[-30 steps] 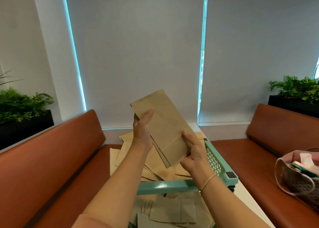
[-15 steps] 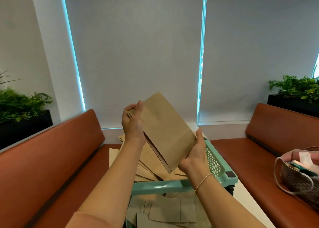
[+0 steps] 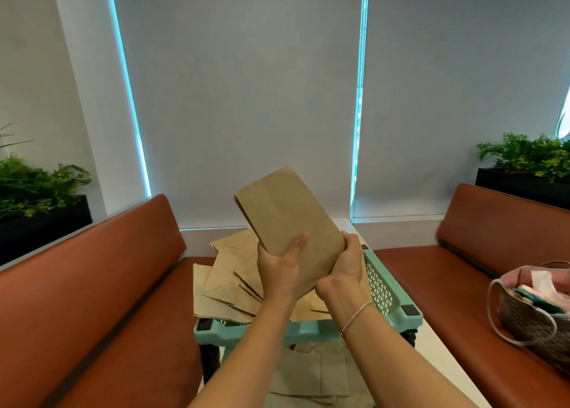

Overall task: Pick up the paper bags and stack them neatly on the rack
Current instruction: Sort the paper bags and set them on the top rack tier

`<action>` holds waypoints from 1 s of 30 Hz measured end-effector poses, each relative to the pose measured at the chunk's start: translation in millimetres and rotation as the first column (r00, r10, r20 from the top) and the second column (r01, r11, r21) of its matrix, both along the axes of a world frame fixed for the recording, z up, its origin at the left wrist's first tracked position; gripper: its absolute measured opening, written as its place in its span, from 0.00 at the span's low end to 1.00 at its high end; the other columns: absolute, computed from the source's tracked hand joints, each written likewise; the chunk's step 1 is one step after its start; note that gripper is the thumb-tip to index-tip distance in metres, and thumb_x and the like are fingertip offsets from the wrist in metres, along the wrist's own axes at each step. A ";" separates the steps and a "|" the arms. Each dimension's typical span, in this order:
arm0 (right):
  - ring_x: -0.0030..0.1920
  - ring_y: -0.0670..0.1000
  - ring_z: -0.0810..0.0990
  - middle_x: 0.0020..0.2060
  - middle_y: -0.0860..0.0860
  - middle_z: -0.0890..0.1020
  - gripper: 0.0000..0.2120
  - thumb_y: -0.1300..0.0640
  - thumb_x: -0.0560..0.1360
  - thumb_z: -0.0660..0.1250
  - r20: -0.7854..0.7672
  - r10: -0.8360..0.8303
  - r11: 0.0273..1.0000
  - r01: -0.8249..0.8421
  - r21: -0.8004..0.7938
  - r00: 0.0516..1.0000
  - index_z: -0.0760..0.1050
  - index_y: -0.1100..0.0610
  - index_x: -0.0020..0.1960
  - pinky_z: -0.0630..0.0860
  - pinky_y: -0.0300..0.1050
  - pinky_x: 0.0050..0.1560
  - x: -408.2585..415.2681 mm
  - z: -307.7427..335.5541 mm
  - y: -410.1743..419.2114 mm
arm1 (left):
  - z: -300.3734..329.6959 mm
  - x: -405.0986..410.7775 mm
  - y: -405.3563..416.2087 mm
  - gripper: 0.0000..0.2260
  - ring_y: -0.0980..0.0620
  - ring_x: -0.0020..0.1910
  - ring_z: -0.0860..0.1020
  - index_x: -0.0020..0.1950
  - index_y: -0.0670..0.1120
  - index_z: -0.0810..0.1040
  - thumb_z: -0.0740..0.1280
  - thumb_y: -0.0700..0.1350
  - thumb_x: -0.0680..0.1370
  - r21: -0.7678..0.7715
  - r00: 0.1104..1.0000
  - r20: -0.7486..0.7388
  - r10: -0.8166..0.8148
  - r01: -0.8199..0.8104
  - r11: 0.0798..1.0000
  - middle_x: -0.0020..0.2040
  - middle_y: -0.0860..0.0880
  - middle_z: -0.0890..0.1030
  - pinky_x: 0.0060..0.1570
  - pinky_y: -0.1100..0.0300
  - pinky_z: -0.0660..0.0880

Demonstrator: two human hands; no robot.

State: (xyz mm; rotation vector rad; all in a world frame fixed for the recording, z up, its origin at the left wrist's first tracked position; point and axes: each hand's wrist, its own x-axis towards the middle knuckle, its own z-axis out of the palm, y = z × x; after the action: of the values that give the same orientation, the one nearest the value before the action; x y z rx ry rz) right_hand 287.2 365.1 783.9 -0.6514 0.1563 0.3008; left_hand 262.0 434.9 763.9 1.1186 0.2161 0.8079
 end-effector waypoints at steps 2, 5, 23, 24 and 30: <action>0.37 0.54 0.80 0.37 0.53 0.82 0.06 0.54 0.70 0.66 0.019 -0.010 0.998 0.011 -0.067 1.000 0.77 0.57 0.41 0.78 0.46 0.38 1.1 0.3 -4.3 | 1.9 -0.7 4.0 0.25 0.51 0.53 0.78 0.60 0.48 0.70 0.77 0.42 0.67 0.035 1.000 -0.008 0.000 0.000 0.999 0.54 0.50 0.79 0.51 0.53 0.77; 0.37 0.51 0.77 0.36 0.52 0.78 0.07 0.56 0.72 0.67 0.098 -0.042 0.966 0.066 -0.249 0.994 0.75 0.57 0.37 0.76 0.46 0.39 4.9 4.4 -12.1 | 7.7 -2.4 14.2 0.24 0.56 0.49 0.77 0.58 0.51 0.69 0.76 0.42 0.67 0.091 1.000 -0.016 -0.016 0.017 0.996 0.50 0.54 0.78 0.46 0.59 0.76; 0.36 0.48 0.72 0.41 0.50 0.73 0.08 0.51 0.82 0.51 0.471 0.458 0.446 0.263 -0.855 0.754 0.64 0.54 0.58 0.70 0.38 0.28 12.3 1.4 -16.0 | 0.2 3.7 41.0 0.22 0.46 0.52 0.79 0.62 0.47 0.69 0.73 0.41 0.71 0.132 0.974 -0.166 -0.153 0.176 0.976 0.53 0.46 0.79 0.46 0.53 0.78; 0.36 0.48 0.72 0.41 0.50 0.73 0.08 0.52 0.82 0.52 0.471 0.441 0.452 0.264 -0.852 0.764 0.64 0.54 0.57 0.70 0.38 0.29 14.3 1.1 -15.7 | -1.3 5.2 41.1 0.21 0.45 0.51 0.79 0.62 0.46 0.69 0.73 0.40 0.72 0.122 0.968 -0.191 -0.161 0.186 0.975 0.53 0.45 0.80 0.47 0.51 0.78; 0.36 0.48 0.72 0.40 0.50 0.73 0.06 0.53 0.82 0.53 0.470 0.357 0.520 0.246 -0.818 0.807 0.66 0.54 0.55 0.69 0.39 0.28 24.1 -8.2 -10.0 | -11.9 10.6 40.7 0.19 0.48 0.48 0.79 0.61 0.44 0.69 0.71 0.38 0.73 0.108 0.968 -0.204 -0.147 0.172 0.979 0.51 0.46 0.80 0.44 0.55 0.77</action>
State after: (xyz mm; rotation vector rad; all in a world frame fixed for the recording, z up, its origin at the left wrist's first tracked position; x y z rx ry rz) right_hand 311.2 355.2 775.7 -1.7533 -0.3778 0.0369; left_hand 272.6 475.6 752.0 1.3175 0.2385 0.5736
